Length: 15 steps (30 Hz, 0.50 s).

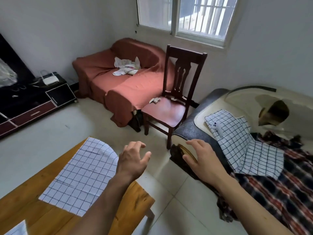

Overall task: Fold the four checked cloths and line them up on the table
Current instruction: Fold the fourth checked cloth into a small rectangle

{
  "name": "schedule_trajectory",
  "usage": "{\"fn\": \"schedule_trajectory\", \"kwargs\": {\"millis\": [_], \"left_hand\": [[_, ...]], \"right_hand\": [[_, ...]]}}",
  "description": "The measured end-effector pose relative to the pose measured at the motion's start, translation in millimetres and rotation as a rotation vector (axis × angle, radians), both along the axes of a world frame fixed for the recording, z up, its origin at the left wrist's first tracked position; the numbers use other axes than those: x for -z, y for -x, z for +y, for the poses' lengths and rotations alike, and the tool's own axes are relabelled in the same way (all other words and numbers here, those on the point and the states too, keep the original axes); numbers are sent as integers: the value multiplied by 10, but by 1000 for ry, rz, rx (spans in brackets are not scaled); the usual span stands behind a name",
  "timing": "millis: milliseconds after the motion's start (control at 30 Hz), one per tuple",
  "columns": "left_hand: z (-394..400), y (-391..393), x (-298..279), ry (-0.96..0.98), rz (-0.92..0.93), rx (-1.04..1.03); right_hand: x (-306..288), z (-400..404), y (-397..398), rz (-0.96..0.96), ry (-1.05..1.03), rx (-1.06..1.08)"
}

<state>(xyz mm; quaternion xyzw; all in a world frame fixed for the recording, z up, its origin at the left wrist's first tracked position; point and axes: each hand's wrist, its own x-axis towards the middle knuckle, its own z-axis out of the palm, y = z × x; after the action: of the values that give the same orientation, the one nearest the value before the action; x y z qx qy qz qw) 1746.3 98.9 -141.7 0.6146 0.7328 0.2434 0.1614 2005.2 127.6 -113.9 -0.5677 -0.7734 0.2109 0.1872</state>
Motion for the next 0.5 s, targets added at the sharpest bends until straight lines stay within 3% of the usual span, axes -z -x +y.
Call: {"fn": "schedule_trajectory", "kwargs": {"millis": [200,500], "left_hand": [[477,-86,-126,56,25,-164],[1378,600,328,98,-39,-392]], "right_hand": [[30,925,-96,-58,17,-170],[319,2316,736,-131,-16,-424]]}}
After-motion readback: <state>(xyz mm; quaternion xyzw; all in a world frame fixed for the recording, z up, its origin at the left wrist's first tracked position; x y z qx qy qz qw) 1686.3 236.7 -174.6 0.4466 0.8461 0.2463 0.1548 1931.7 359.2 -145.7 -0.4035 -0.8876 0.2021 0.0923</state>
